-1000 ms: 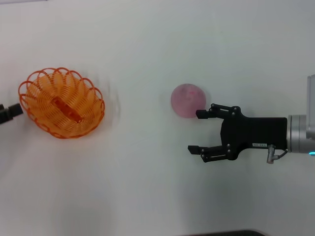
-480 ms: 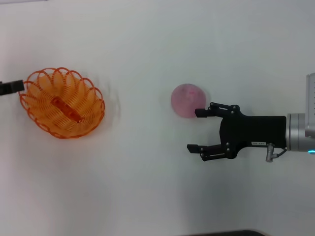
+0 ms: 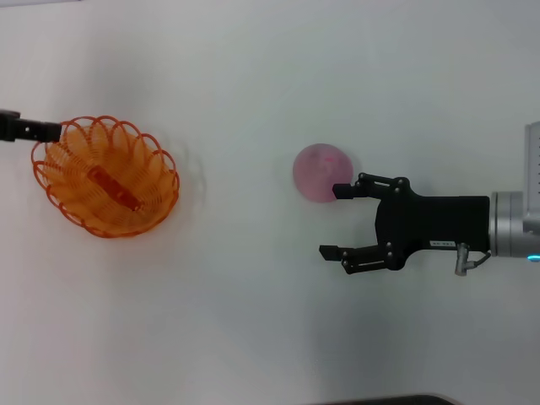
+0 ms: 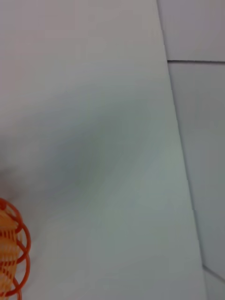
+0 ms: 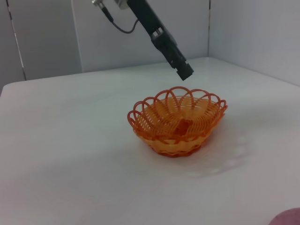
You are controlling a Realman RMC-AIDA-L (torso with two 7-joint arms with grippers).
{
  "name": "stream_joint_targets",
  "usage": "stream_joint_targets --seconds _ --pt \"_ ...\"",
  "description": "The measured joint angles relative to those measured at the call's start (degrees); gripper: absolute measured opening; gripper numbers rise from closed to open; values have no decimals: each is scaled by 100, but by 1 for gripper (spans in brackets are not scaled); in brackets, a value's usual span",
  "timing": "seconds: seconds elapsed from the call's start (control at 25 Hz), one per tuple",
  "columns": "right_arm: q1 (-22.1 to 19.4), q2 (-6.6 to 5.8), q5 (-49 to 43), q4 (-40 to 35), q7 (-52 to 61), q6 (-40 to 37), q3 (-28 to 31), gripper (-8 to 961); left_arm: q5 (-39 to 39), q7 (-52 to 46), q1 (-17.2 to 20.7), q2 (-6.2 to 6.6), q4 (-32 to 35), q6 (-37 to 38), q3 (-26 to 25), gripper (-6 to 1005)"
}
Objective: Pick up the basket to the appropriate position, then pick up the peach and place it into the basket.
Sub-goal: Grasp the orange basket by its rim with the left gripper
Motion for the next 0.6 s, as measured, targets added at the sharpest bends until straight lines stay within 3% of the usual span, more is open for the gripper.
stream_joint_targets --seconds 0.6 --pt "79 0 1 13 1 18 5 945 1418 -307 -1016 5 -335 14 807 778"
